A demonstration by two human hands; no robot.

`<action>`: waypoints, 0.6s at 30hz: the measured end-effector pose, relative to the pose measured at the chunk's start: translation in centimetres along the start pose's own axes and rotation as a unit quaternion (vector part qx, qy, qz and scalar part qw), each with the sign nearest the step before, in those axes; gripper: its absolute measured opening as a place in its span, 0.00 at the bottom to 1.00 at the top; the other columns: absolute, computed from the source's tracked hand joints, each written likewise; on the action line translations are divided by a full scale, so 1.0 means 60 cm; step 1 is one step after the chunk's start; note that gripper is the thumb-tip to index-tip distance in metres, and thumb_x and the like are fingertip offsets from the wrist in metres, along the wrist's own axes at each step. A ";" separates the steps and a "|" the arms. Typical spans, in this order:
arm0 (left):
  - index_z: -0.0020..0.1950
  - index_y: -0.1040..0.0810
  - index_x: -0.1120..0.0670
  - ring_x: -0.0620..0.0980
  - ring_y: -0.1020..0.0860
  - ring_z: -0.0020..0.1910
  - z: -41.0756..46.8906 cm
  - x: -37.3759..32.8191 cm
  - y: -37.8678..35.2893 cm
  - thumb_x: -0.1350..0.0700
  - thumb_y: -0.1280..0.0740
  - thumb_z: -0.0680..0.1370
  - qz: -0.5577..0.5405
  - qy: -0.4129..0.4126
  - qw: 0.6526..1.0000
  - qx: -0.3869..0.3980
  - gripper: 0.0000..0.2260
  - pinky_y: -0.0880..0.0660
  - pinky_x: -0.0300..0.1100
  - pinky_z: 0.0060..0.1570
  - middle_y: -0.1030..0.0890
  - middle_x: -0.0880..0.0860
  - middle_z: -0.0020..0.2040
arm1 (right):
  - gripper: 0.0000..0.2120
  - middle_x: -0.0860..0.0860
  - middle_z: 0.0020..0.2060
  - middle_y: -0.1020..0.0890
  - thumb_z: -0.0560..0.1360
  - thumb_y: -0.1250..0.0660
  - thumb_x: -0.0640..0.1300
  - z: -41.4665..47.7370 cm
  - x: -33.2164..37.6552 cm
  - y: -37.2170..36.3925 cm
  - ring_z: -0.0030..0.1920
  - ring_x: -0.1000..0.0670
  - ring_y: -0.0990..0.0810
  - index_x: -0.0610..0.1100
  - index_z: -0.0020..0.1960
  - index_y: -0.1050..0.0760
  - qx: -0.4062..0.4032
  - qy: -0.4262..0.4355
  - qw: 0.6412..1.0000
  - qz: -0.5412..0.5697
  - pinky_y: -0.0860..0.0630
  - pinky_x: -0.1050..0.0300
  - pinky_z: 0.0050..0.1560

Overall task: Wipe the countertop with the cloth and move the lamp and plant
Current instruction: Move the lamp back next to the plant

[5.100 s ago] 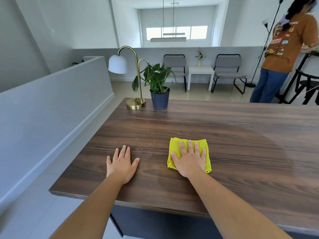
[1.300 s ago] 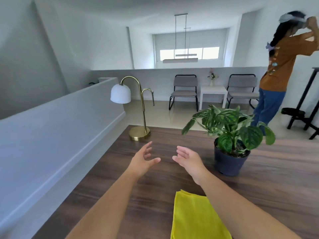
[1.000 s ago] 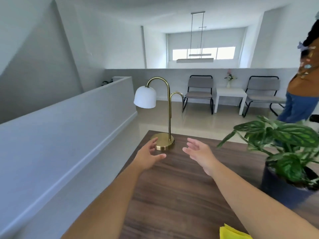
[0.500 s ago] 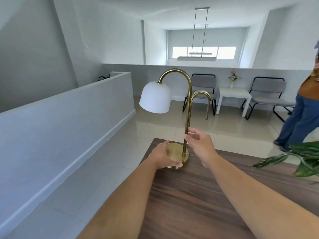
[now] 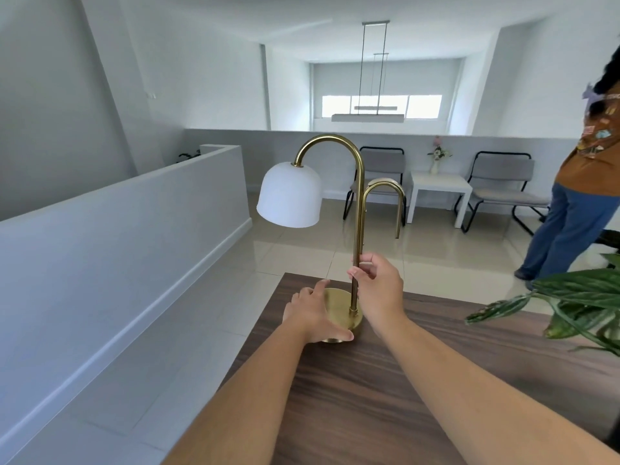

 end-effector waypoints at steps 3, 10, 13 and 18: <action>0.75 0.49 0.46 0.57 0.36 0.69 -0.026 -0.026 0.001 0.39 0.25 0.60 0.002 -0.006 1.000 -0.013 0.51 0.35 0.52 0.68 0.34 0.56 0.70 | 0.08 0.48 0.48 0.16 0.76 0.33 0.39 -0.016 0.012 0.034 0.48 0.48 0.19 0.44 0.54 0.23 -0.002 0.005 1.000 0.008 0.22 0.47 0.55; 0.75 0.48 0.46 0.57 0.36 0.69 -0.115 -0.115 -0.022 0.38 0.25 0.60 -0.005 -0.028 0.999 -0.020 0.50 0.36 0.51 0.68 0.34 0.56 0.70 | 0.08 0.49 0.48 0.16 0.76 0.33 0.39 -0.075 0.022 0.147 0.49 0.50 0.19 0.43 0.55 0.23 -0.010 0.003 1.000 0.017 0.22 0.46 0.57; 0.75 0.48 0.45 0.57 0.36 0.69 -0.155 -0.155 -0.044 0.38 0.26 0.60 -0.003 -0.038 0.999 -0.009 0.50 0.36 0.52 0.68 0.33 0.56 0.70 | 0.07 0.48 0.47 0.16 0.76 0.33 0.39 -0.106 0.017 0.202 0.48 0.50 0.19 0.44 0.53 0.23 -0.015 0.000 1.000 0.016 0.22 0.44 0.57; 0.76 0.49 0.46 0.57 0.37 0.70 -0.212 -0.214 -0.094 0.37 0.26 0.59 -0.008 -0.047 0.999 0.000 0.52 0.37 0.51 0.69 0.35 0.55 0.71 | 0.05 0.48 0.46 0.16 0.75 0.33 0.38 -0.149 -0.004 0.285 0.47 0.51 0.20 0.44 0.50 0.23 -0.033 -0.006 0.999 0.021 0.22 0.44 0.57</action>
Point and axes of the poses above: each hand's wrist, its own z-axis towards the middle knuckle, its own y-axis out of the back of the hand, x = y × z, the point moved 2 cm from there along z, towards the middle knuckle
